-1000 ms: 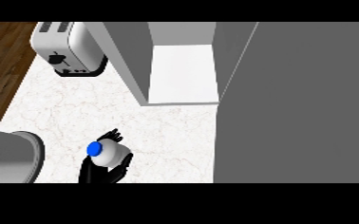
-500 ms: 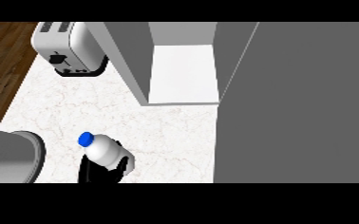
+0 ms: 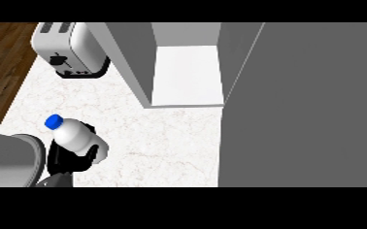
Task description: Pick up the bottled water, place it into the cabinet and close the cabinet
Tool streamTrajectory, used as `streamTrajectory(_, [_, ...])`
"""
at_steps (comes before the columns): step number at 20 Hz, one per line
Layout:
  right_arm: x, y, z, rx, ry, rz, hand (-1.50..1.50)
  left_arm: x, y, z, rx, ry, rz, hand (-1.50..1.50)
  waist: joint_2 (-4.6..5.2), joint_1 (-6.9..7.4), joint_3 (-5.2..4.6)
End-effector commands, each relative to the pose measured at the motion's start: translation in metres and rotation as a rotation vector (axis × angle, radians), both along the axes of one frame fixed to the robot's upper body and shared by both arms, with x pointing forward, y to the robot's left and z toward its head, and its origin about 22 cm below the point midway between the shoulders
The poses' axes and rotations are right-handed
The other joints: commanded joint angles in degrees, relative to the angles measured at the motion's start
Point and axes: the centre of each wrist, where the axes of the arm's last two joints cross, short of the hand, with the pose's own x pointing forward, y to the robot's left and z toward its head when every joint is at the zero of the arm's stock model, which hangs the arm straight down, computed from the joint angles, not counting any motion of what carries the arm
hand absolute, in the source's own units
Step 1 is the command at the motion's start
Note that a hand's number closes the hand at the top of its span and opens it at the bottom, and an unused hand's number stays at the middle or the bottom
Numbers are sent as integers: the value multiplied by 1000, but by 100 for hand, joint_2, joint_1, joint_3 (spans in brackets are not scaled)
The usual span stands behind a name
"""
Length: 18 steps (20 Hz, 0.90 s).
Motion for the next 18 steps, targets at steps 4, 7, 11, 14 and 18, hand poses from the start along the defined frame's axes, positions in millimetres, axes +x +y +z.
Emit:
streamTrajectory(4, [-7,30,41,28,-80,18,-150,28,-14,20,42,-22,-89,150,-8,61,8])
streamTrajectory(7, [-13,16,42,0,-58,40,-150,43,-36,35,48,-48,-139,150,-28,33,11])
streamTrajectory(11, [-15,10,32,30,-72,27,-150,47,-75,46,99,-72,-134,150,-38,33,15])
streamTrajectory(14, [-10,16,38,14,-67,35,-150,58,-98,73,50,-73,-188,150,-39,71,15])
streamTrajectory(18, [-1,17,46,34,-61,36,-150,60,-115,96,85,-78,-191,150,-21,125,11])
